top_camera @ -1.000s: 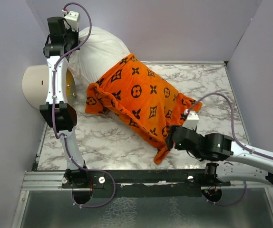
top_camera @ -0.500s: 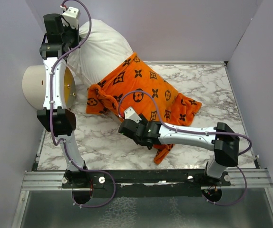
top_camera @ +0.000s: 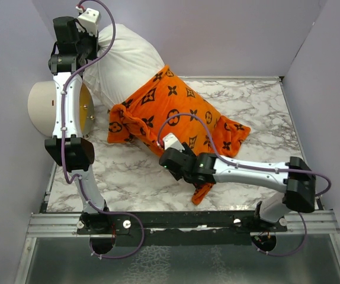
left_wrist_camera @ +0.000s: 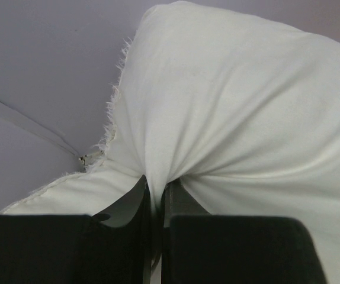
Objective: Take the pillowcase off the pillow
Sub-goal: Remove the pillow from the pillowcase.
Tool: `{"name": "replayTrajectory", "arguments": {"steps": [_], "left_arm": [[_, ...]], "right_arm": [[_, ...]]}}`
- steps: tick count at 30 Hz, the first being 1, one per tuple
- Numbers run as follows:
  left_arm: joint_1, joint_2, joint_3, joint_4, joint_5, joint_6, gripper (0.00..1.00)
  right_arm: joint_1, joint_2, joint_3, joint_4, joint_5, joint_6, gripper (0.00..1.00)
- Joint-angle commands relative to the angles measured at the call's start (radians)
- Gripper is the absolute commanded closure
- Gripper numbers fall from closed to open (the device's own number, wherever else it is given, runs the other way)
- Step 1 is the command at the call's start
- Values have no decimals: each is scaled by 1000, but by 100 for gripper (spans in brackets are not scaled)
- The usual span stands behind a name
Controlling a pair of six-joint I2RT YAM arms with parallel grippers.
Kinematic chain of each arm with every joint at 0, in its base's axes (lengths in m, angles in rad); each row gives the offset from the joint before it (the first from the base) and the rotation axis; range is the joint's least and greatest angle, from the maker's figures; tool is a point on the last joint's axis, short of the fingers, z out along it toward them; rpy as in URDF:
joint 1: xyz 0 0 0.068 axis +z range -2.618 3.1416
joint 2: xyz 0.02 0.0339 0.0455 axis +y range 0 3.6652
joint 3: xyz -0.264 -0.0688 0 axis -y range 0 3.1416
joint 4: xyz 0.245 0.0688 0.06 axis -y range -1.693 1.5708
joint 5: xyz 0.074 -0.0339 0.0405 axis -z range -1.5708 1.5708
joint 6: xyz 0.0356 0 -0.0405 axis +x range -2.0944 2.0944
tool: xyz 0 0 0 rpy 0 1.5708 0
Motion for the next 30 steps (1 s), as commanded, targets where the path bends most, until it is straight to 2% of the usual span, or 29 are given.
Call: {"name": "replayTrajectory", "arguments": {"steps": [1,2,3,6,10,14,17,20,21,26,30], "left_arm": [[9,-80,97,302,-65,36,100],[9,-77,102,300,-67,38,100],[9,-75,105,299,-70,42,100],[8,-69,111,305,-77,44,100],[9,-62,117,303,-76,35,100],[10,-55,132,303,-82,43,100],[8,-47,146,313,-94,62,100],[10,-45,149,374,-149,68,100],[10,-45,149,418,-187,61,100],[43,-33,193,654,-353,56,100],[63,14,312,654,-363,81,100]], "right_arm": [[-65,-243,-195,306,-205,-71,68],[-111,-281,-236,349,-240,-60,95],[-121,-308,-260,364,-250,-42,99],[-124,-298,-253,328,-248,-63,99],[-123,-164,-130,136,-174,-23,99],[-120,-134,-131,158,-203,-64,99],[-136,-141,-152,87,-170,123,99],[-238,-226,-282,120,-340,334,99],[-244,-250,-330,133,-349,373,99],[-262,-324,-409,-50,-221,593,99],[-340,-534,-533,-43,-228,703,99]]}}
